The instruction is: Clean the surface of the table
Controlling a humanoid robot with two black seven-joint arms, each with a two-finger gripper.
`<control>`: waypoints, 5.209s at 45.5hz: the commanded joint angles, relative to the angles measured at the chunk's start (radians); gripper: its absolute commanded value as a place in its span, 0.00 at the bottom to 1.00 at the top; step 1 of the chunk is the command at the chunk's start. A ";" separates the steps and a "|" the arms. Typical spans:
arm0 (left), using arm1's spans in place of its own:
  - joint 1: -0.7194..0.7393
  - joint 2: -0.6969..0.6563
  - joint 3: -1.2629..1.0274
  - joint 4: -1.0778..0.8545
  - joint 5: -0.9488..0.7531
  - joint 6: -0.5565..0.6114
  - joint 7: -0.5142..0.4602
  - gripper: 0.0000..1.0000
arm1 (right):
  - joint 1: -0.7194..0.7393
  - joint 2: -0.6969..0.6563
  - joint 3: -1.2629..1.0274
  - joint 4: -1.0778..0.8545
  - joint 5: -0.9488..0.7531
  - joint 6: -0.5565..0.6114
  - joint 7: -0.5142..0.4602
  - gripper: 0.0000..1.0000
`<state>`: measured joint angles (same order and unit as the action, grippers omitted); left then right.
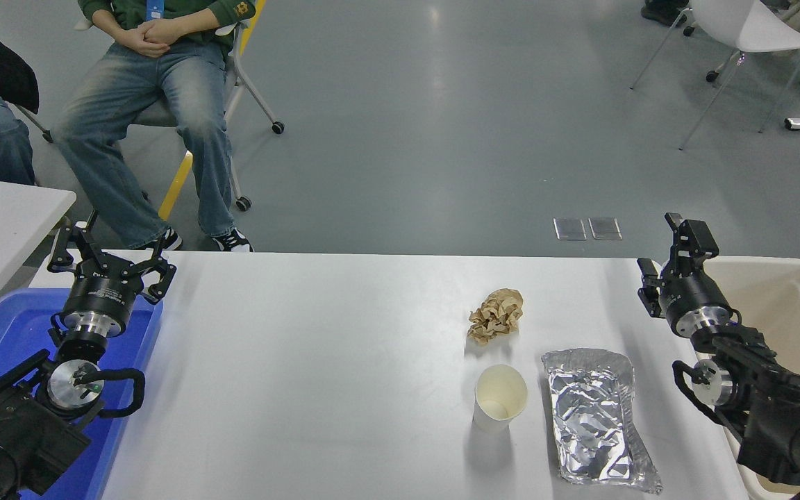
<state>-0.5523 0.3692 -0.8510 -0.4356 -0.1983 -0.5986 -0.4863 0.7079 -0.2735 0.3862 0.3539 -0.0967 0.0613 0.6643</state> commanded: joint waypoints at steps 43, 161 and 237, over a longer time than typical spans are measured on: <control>0.000 0.000 0.000 0.000 0.002 -0.004 0.000 1.00 | 0.035 -0.084 -0.231 0.154 -0.041 0.000 -0.037 1.00; 0.000 0.000 0.000 0.000 0.002 -0.004 0.000 1.00 | 0.440 -0.334 -0.800 0.987 -1.068 -0.023 -0.575 0.99; 0.000 0.000 0.000 0.000 0.002 -0.004 0.000 1.00 | 0.435 -0.378 -0.713 1.053 -1.138 -0.044 -0.532 0.00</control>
<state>-0.5522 0.3697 -0.8514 -0.4357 -0.1958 -0.6028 -0.4863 1.1267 -0.6043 -0.3378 1.3477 -1.2363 0.0120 0.1212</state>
